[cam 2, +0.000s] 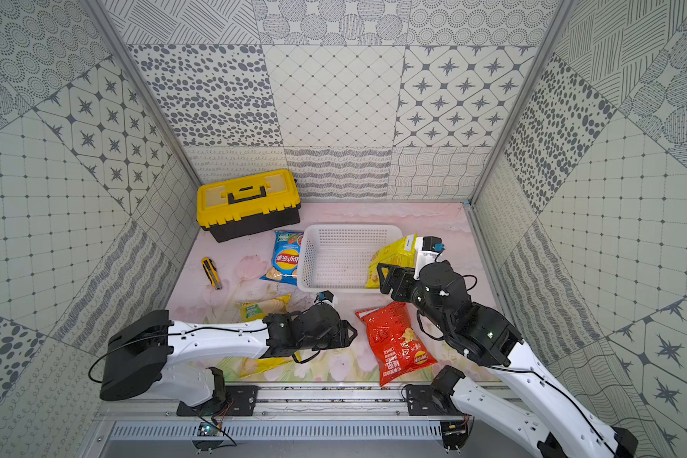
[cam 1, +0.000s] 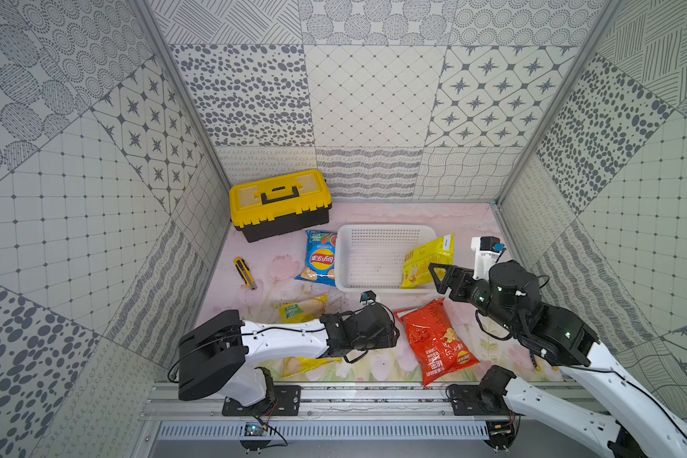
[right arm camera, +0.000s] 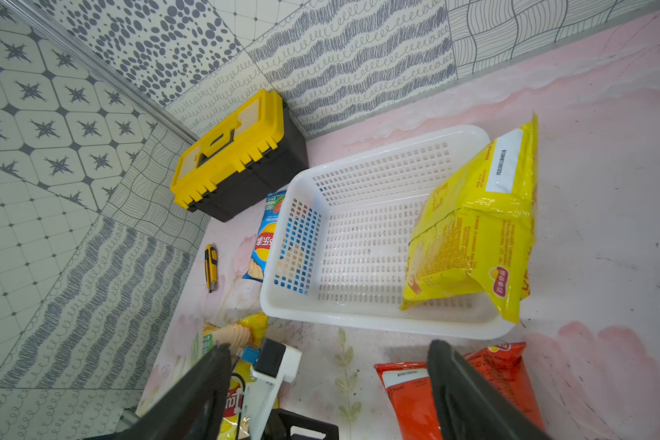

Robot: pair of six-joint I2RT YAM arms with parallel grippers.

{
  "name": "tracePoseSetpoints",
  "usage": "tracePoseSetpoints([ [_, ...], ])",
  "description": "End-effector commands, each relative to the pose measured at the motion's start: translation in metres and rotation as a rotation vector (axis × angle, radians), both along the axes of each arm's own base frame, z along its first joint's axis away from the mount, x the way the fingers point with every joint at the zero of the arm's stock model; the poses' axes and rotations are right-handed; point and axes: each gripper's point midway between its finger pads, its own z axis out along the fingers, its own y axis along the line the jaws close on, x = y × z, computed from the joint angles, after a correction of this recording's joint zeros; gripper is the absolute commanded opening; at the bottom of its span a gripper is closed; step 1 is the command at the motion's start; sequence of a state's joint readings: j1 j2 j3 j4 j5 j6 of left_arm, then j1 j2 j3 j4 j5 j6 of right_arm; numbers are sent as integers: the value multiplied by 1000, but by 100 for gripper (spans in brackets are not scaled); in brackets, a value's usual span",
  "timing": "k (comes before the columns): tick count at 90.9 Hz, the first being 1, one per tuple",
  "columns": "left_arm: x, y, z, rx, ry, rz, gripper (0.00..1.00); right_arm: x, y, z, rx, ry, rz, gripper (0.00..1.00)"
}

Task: Put the potato chips into the basket
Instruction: Pick up the potato chip from the center of the board.

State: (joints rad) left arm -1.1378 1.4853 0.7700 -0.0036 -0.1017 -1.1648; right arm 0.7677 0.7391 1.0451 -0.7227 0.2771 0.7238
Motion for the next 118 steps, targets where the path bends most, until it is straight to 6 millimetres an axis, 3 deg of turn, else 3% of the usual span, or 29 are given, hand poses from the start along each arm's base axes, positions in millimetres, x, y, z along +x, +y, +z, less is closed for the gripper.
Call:
tracePoseSetpoints([
  [1, 31, -15, 6, -156, -34, 190, 61, -2, 1, 16, 70, -35, 5, 84],
  [14, 41, -23, -5, -204, -31, 216, 61, -4, 2, 16, 79, -32, 17, 84],
  [30, 52, -35, 6, -246, -74, 203, 61, -6, -1, 17, 81, -41, 14, 84],
  [41, 54, -37, 16, -270, -95, 197, 60, -7, -4, 17, 76, -44, 8, 84],
  [76, 71, -35, 10, -298, -72, 259, 54, -7, -5, 21, 73, -55, 6, 84],
  [118, 72, -44, -3, -299, -36, 256, 43, -10, -10, 24, 77, -74, -1, 85],
])
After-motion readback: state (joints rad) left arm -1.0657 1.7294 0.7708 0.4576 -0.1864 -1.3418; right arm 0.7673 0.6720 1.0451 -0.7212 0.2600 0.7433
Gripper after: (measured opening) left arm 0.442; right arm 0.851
